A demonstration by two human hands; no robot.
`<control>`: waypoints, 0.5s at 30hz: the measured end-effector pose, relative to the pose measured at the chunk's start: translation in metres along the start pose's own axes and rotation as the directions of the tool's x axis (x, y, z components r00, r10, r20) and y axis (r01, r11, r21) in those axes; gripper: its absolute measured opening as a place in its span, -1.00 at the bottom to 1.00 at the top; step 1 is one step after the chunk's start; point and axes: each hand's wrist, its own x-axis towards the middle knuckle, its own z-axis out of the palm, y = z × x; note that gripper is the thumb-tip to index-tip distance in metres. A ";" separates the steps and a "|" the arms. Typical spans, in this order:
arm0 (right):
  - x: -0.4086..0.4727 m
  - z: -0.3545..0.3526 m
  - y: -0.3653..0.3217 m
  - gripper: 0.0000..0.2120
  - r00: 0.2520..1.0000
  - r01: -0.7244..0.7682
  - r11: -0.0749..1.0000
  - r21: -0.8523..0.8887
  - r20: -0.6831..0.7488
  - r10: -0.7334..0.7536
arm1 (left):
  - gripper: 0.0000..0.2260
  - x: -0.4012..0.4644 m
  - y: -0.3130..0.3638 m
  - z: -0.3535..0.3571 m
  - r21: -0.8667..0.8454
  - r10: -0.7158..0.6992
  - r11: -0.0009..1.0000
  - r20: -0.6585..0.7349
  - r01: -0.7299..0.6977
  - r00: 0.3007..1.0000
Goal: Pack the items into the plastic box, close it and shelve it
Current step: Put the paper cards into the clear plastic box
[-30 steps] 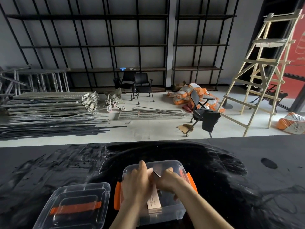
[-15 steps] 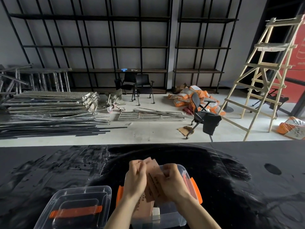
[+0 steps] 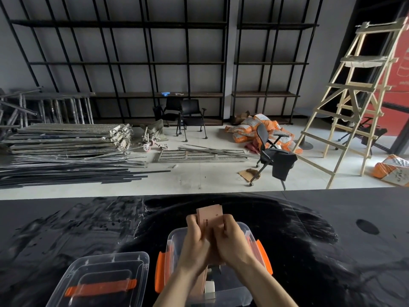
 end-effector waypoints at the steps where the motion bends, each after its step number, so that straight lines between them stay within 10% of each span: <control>1: 0.001 -0.003 0.002 -0.91 1.000 0.001 1.000 -0.030 -0.003 -0.001 | -0.94 0.002 -0.002 -0.004 0.142 0.031 0.990 -0.015 -0.029 0.999; 5: 0.001 -0.023 0.008 -0.84 0.985 -0.036 0.988 -0.148 -0.172 0.010 | -0.84 0.003 -0.004 -0.023 0.825 0.166 0.556 0.014 -0.105 0.986; 10: 0.002 -0.016 0.009 -0.72 0.990 -0.125 0.965 -0.231 -0.091 0.106 | -0.65 -0.006 -0.011 -0.006 0.995 -0.092 -0.027 0.090 -0.093 0.992; 15: 0.000 -0.007 0.010 -0.69 0.989 -0.129 0.962 -0.241 -0.102 0.107 | -0.55 -0.006 -0.020 0.001 0.996 -0.144 0.079 0.062 -0.051 0.988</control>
